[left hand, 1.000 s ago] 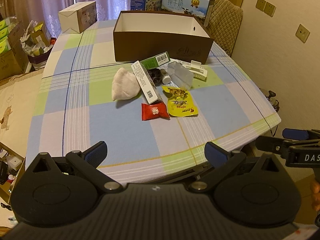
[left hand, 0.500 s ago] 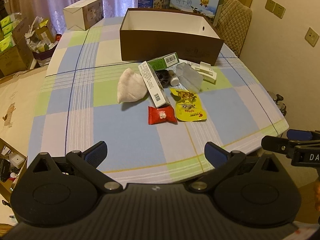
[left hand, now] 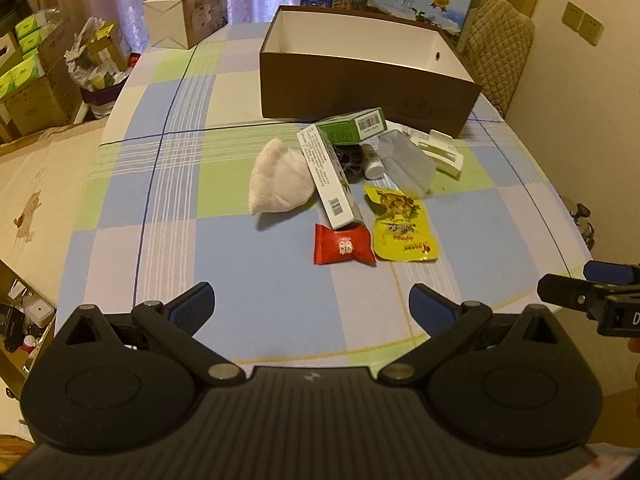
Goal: Organize objects
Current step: 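Grasp the white medicine box with the left tool while the right tool grasps the yellow snack pouch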
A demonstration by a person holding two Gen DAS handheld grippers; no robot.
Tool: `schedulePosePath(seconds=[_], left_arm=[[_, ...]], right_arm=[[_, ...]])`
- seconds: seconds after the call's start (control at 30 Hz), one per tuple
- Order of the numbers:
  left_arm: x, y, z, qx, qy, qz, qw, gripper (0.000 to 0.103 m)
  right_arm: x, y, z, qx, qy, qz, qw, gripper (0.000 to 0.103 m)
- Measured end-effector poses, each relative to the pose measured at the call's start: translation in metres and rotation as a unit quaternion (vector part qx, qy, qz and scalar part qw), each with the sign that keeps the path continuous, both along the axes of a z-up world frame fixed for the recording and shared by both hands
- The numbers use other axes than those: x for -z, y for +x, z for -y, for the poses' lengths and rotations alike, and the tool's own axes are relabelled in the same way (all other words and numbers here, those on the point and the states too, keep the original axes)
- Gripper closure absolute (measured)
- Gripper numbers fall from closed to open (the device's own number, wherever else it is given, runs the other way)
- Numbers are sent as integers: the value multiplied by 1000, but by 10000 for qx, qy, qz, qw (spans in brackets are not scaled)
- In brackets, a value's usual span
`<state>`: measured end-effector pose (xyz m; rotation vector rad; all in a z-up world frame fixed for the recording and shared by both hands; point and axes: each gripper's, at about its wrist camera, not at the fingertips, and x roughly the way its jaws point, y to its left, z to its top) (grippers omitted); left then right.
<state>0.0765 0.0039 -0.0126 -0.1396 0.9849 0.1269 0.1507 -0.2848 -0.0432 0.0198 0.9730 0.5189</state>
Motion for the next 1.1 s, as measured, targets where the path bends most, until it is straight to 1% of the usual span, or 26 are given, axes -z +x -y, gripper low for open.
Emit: schedulePosePath(seconds=[0.07,0.2,0.4,0.57,0.67,0.8,0.93,1.1], left_arm=[[2,6,-1,-76,-24,1,10000,1],[5,18,-2,-166,-101,-3,9998,1],[12,36,0,-343,-120,-50,9993,1],[17,52,4,-498,-169,-56,9986,1],[21,61,9,-553,-177,-18,9983,1],[29,73,16,-625,-233,65,9978,10],[39,85,19,-748,-360,91,9965,14],[52,102,21,-706,-310,78,9970,24]], right_arm=[[1,7,-1,-59,26,16,10000,3],[5,23,0,-145,57,-34,9999,11],[13,48,2,-269,54,-67,9996,17],[18,69,3,-491,68,-77,9987,22],[20,82,6,-591,64,-91,9982,23],[24,97,16,-682,90,-113,9976,23],[30,111,28,-664,54,-146,9977,23],[33,125,42,-501,14,-191,9986,23]])
